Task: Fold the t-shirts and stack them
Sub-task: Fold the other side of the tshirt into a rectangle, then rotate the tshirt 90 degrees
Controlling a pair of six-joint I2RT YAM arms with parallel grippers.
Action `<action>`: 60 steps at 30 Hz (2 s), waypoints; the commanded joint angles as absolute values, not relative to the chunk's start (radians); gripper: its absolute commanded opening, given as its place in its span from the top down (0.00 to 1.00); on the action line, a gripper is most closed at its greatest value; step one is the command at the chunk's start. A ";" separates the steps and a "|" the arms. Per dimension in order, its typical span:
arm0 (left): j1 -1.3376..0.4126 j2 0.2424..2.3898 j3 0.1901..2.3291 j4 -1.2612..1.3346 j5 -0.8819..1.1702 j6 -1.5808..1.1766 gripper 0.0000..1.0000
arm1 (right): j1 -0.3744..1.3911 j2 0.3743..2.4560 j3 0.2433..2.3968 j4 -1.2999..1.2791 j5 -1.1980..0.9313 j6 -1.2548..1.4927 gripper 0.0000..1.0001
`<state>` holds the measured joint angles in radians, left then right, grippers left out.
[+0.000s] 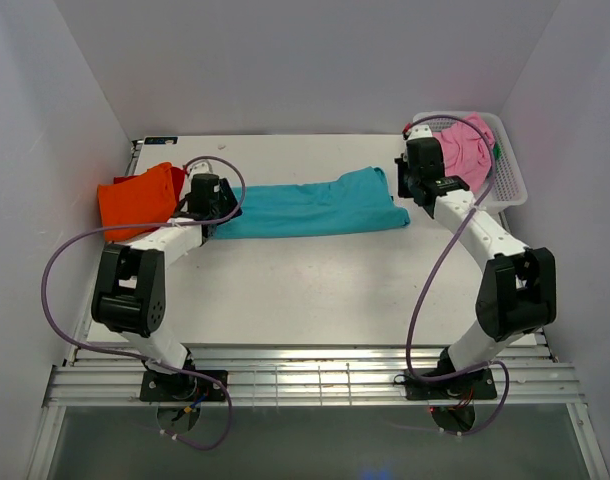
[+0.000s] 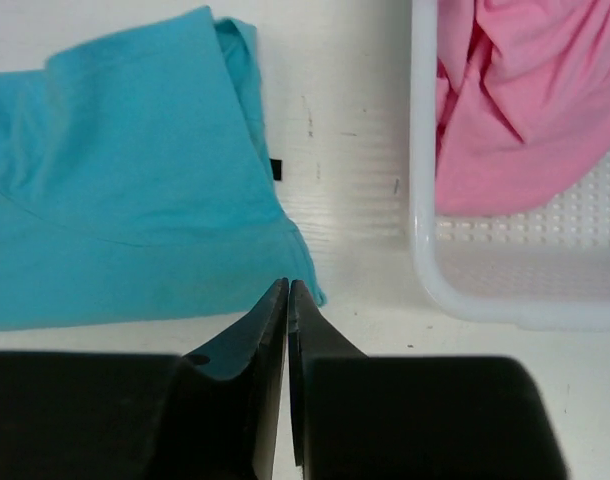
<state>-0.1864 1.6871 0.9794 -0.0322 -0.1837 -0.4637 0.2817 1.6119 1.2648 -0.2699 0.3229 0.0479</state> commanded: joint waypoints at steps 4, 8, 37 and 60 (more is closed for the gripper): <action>-0.193 1.585 1.017 0.017 -0.333 -0.420 0.19 | 0.279 1.699 1.370 -0.268 0.169 0.054 0.92; -0.193 1.664 1.080 -0.089 -0.468 -0.437 0.24 | 0.279 1.798 1.429 -0.273 0.076 0.064 0.92; -0.258 1.799 0.964 -0.245 -0.364 -0.620 0.33 | 0.281 2.267 1.821 -0.520 0.046 0.120 0.92; -0.575 1.425 0.546 -0.305 -0.353 -0.934 0.33 | 0.282 2.471 2.108 -0.489 -0.026 0.156 0.92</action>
<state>-0.5442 1.4548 0.6243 -0.1310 -0.4446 -0.8555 0.2810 2.4351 2.0697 -0.4988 -0.0040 0.1490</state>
